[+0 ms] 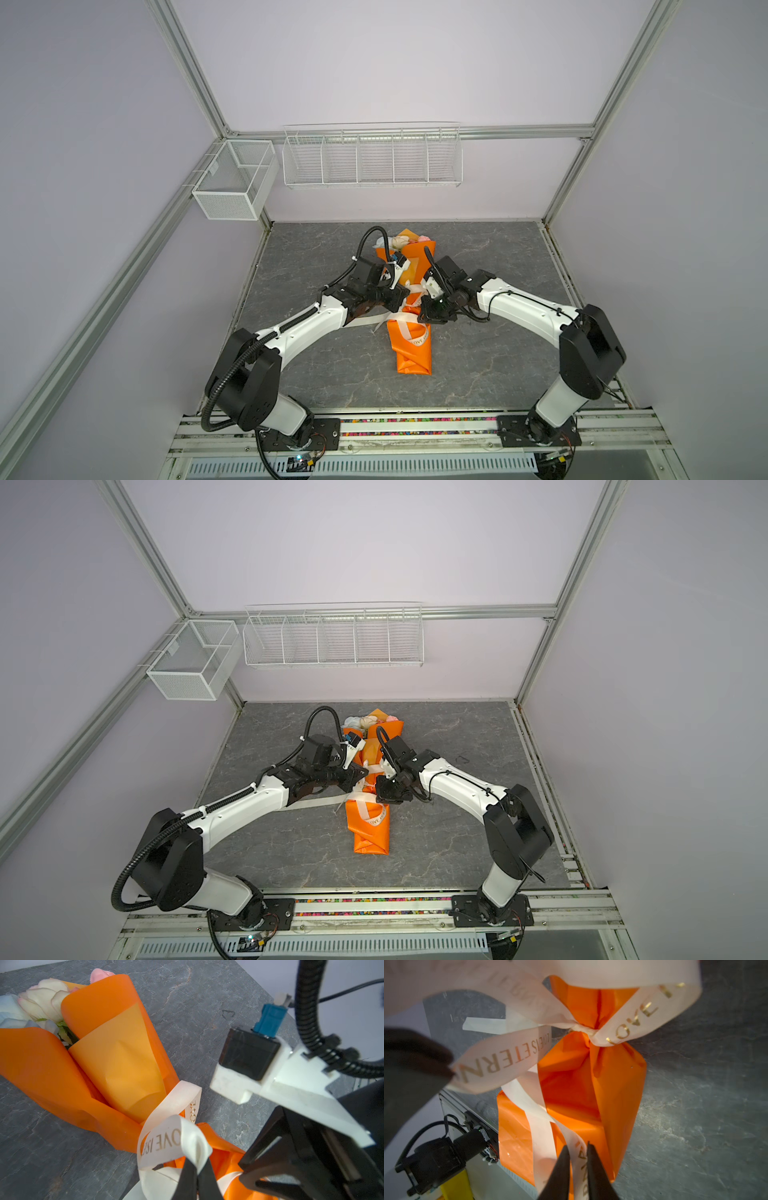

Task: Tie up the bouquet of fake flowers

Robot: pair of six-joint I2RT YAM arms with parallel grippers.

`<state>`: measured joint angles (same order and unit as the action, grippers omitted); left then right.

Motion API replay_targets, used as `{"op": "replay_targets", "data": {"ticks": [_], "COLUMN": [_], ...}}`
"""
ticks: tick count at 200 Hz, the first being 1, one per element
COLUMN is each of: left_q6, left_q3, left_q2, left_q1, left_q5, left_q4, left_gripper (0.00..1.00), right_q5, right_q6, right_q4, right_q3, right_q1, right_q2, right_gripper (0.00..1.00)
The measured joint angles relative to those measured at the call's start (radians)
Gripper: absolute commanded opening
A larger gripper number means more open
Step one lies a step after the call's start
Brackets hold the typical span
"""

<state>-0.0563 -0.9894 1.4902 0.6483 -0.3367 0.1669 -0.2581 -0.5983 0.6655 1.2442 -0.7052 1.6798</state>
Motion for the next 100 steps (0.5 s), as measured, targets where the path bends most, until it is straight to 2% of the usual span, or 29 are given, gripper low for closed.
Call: {"op": "replay_targets", "data": {"ticks": [25, 47, 72, 100], "left_q6": [-0.015, -0.03, -0.046, -0.057], "left_q3": [0.011, 0.03, 0.051, 0.059], "left_q2": [-0.009, -0.023, -0.037, -0.037], "left_q1": [0.0, 0.0, 0.0, 0.0], "left_q5": [0.001, 0.014, 0.031, 0.042], "left_q4": [-0.01, -0.018, -0.029, -0.035], "left_gripper": [0.0, 0.0, 0.0, 0.0], "right_q5": [0.082, 0.182, 0.312, 0.466], "right_q6": [-0.008, -0.041, -0.117, -0.248], "right_q4": [0.032, 0.058, 0.1, 0.164], "right_q3": [-0.007, -0.033, -0.05, -0.093], "right_q1": [-0.002, -0.002, -0.002, -0.002], "right_q2": [-0.05, -0.18, -0.344, -0.43], "right_gripper": [0.07, 0.07, 0.07, 0.07]}}
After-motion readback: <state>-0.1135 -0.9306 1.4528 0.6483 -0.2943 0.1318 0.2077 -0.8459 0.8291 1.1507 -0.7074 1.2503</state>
